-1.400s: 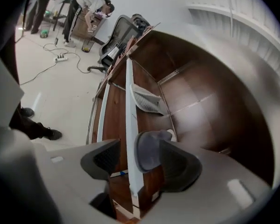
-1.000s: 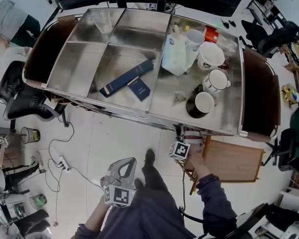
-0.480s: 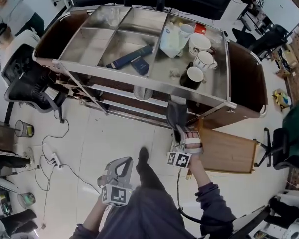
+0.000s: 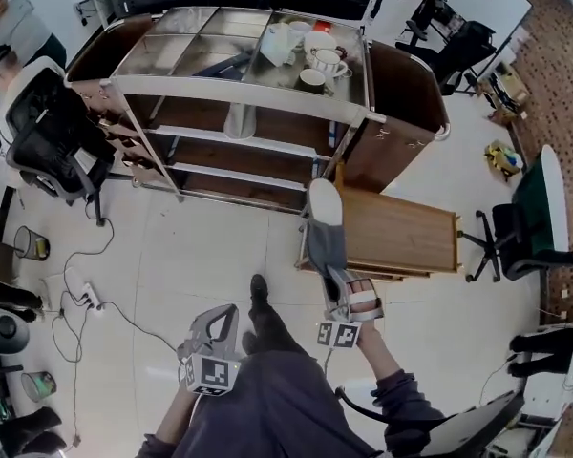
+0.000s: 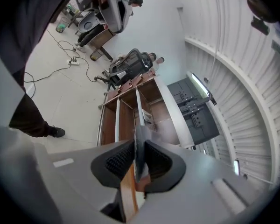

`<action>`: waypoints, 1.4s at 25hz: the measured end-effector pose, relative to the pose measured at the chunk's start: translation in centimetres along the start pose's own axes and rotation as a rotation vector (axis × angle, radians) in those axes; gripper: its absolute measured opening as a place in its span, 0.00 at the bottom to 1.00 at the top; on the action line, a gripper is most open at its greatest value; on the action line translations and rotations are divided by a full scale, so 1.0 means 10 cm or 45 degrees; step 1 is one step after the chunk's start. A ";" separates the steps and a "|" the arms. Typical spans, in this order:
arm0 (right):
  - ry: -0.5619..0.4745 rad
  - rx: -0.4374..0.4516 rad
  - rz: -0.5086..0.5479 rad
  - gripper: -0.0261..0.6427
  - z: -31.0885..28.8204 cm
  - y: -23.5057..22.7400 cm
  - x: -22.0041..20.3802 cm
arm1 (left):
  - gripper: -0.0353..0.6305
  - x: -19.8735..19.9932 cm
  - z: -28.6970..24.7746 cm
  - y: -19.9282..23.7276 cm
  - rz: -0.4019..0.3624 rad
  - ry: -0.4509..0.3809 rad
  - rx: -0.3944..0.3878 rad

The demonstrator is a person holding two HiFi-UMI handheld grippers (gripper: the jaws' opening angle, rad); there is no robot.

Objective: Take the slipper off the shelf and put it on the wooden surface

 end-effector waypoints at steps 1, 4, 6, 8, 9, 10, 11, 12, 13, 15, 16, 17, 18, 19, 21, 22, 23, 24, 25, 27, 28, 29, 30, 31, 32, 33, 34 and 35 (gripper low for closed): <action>0.029 0.006 -0.009 0.14 0.14 0.05 -0.10 | 0.08 0.00 0.03 -0.07 -0.007 -0.004 -0.008; 0.132 0.039 -0.038 0.14 0.46 0.24 -0.44 | 0.08 0.01 0.07 -0.30 -0.030 -0.009 -0.038; 0.193 0.073 -0.049 0.14 0.57 0.35 -0.67 | 0.08 0.04 0.08 -0.43 -0.047 -0.005 -0.060; 0.241 0.115 -0.047 0.14 0.59 0.47 -0.91 | 0.08 0.08 0.05 -0.54 -0.060 0.007 -0.082; 0.260 0.140 -0.043 0.14 0.57 0.53 -1.03 | 0.08 0.10 0.02 -0.60 -0.065 0.016 -0.095; 0.275 0.166 -0.039 0.14 0.53 0.59 -1.15 | 0.08 0.12 -0.01 -0.67 -0.068 0.026 -0.109; 0.286 0.191 -0.038 0.14 0.49 0.65 -1.26 | 0.08 0.15 -0.04 -0.74 -0.071 0.038 -0.125; 0.294 0.215 -0.038 0.14 0.43 0.69 -1.36 | 0.08 0.19 -0.08 -0.81 -0.073 0.051 -0.141; 0.297 0.238 -0.038 0.14 0.37 0.72 -1.46 | 0.08 0.24 -0.13 -0.89 -0.075 0.063 -0.154; 0.284 0.282 -0.043 0.14 0.24 0.78 -1.64 | 0.08 0.33 -0.24 -1.03 -0.079 0.091 -0.166; 0.271 0.306 -0.044 0.14 0.15 0.83 -1.72 | 0.08 0.37 -0.32 -1.08 -0.081 0.109 -0.163; 0.254 0.331 -0.040 0.14 0.04 0.89 -1.82 | 0.08 0.40 -0.40 -1.13 -0.083 0.126 -0.154; 0.239 0.360 -0.031 0.14 -0.08 0.96 -1.93 | 0.08 0.44 -0.49 -1.17 -0.081 0.142 -0.138; 0.226 0.391 -0.018 0.14 -0.20 1.03 -2.03 | 0.08 0.48 -0.57 -1.22 -0.074 0.153 -0.121; 0.212 0.448 0.010 0.15 -0.40 1.14 -2.24 | 0.08 0.61 -0.71 -1.33 -0.057 0.171 -0.087; 0.205 0.472 0.021 0.15 -0.49 1.18 -2.34 | 0.08 0.68 -0.78 -1.38 -0.050 0.181 -0.073; 0.198 0.495 0.027 0.16 -0.57 1.21 -2.43 | 0.08 0.74 -0.84 -1.43 -0.046 0.192 -0.060; 0.196 0.516 0.031 0.17 -0.65 1.24 -2.51 | 0.08 0.79 -0.90 -1.48 -0.043 0.205 -0.048; 0.200 0.543 0.037 0.18 -0.72 1.27 -2.60 | 0.08 0.83 -0.96 -1.52 -0.040 0.218 -0.036; 0.215 0.627 0.052 0.21 -0.86 1.39 -2.76 | 0.08 0.90 -1.03 -1.59 -0.030 0.241 -0.010; 0.219 0.667 0.047 0.23 -0.92 1.45 -2.81 | 0.08 0.93 -1.06 -1.62 -0.026 0.250 0.004; 0.221 0.696 0.029 0.25 -0.96 1.47 -2.86 | 0.08 0.96 -1.08 -1.65 -0.023 0.257 0.019; 0.223 0.714 -0.006 0.30 -1.00 1.48 -2.89 | 0.08 0.98 -1.09 -1.68 -0.019 0.263 0.033; 0.225 0.728 -0.059 0.36 -1.01 1.46 -2.90 | 0.08 0.99 -1.10 -1.71 -0.013 0.269 0.045; 0.226 0.740 -0.121 0.42 -1.01 1.44 -2.90 | 0.08 1.00 -1.09 -1.74 -0.006 0.276 0.052; 0.227 0.752 -0.185 0.48 -0.99 1.41 -2.89 | 0.08 1.00 -1.08 -1.78 0.000 0.284 0.057; 0.229 0.756 -0.240 0.52 -0.96 1.38 -2.88 | 0.08 0.99 -1.07 -1.81 0.005 0.290 0.058; 0.233 0.747 -0.284 0.52 -0.92 1.33 -2.87 | 0.08 0.99 -1.06 -1.83 0.007 0.294 0.057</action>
Point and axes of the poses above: the fingertips, and each gripper's own axes: z backward along the fingers, y to its left, x out of its top, the point moved 7 cm from there along z, backward along the fingers, and after that the axes turned 3 degrees about -x, right-handed, at the moved point
